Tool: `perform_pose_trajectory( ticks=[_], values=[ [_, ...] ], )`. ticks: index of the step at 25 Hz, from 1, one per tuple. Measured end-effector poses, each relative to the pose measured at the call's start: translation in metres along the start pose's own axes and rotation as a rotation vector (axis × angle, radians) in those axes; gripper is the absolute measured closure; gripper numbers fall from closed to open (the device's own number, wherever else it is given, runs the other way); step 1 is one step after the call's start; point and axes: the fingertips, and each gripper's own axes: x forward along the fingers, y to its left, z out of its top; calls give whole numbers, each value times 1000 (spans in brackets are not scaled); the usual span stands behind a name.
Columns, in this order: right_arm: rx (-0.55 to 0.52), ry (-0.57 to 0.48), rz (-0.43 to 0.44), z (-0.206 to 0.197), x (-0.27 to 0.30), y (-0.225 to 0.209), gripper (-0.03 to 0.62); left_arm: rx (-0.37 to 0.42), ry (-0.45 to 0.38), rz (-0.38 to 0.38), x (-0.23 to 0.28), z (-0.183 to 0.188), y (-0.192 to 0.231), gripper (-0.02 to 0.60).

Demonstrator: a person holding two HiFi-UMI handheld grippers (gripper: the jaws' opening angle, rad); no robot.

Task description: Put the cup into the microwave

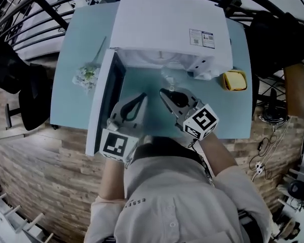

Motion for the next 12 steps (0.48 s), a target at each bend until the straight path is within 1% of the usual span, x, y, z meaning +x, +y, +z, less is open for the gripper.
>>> perform_pose_trajectory(
  ticks=[6,12],
  values=[
    [56,27,43,-25,23,-43,576,-18,31,69,29,-21,11,580],
    [22,42,47,-39,50,-76,576,-30,32,84,48,-35,18,580]
  ],
)
